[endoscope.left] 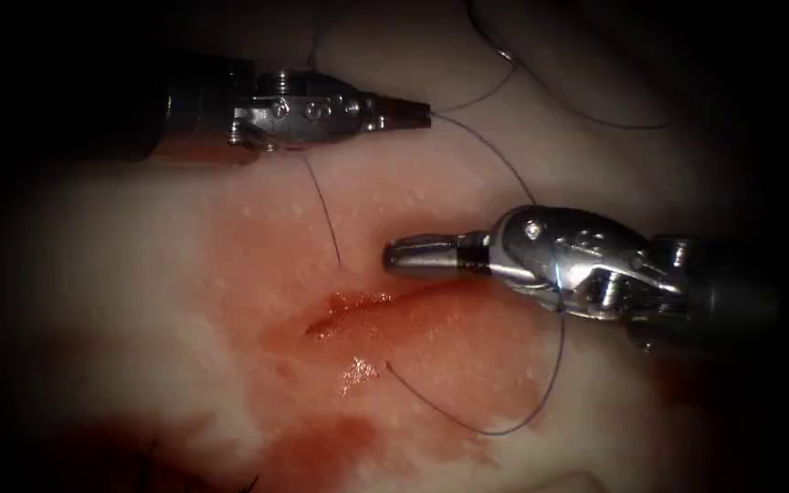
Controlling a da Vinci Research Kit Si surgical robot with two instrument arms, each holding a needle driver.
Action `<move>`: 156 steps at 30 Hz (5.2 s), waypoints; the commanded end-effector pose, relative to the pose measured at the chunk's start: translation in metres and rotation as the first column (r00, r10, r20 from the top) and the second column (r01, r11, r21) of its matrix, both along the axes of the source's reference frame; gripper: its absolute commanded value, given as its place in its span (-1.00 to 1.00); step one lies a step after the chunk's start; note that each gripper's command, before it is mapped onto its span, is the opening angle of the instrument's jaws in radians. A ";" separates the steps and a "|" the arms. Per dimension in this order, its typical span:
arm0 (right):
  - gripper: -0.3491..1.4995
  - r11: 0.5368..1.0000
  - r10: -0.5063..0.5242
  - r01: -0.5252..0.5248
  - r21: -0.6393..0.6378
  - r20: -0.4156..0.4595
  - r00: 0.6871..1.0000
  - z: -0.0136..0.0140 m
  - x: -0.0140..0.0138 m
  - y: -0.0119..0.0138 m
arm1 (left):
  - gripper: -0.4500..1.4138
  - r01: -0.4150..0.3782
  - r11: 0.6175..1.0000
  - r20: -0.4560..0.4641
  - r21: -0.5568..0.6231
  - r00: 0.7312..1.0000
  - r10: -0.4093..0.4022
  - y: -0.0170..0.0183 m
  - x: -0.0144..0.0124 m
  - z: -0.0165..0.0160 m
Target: Wound Closure
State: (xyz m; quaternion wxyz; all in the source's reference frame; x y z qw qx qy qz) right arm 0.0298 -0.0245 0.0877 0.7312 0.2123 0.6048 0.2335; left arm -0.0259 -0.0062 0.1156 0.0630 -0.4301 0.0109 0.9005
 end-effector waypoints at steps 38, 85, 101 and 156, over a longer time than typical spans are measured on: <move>0.13 0.945 0.324 -0.313 -0.092 0.174 0.930 0.0011 0.0002 0.0025 | -1.00 -0.077 0.997 0.042 -0.022 0.996 0.078 -0.0108 -0.0017 -0.0103; -0.18 0.998 -0.056 0.056 0.016 0.022 0.998 0.0023 0.0038 -0.0036 | -1.00 -0.087 0.990 -0.017 -0.115 0.996 0.086 -0.0025 0.0003 -0.0072; -0.31 0.991 0.113 -0.103 0.084 -0.122 0.986 0.0008 0.0021 -0.0012 | -1.00 -0.113 0.988 0.023 -0.102 0.993 0.116 -0.0075 -0.0013 -0.0029; 0.04 0.954 0.273 -0.297 0.038 0.300 0.914 0.0073 0.0053 0.0011 | -1.00 -0.158 0.962 -0.188 -0.220 0.975 0.117 -0.0120 0.0030 -0.0146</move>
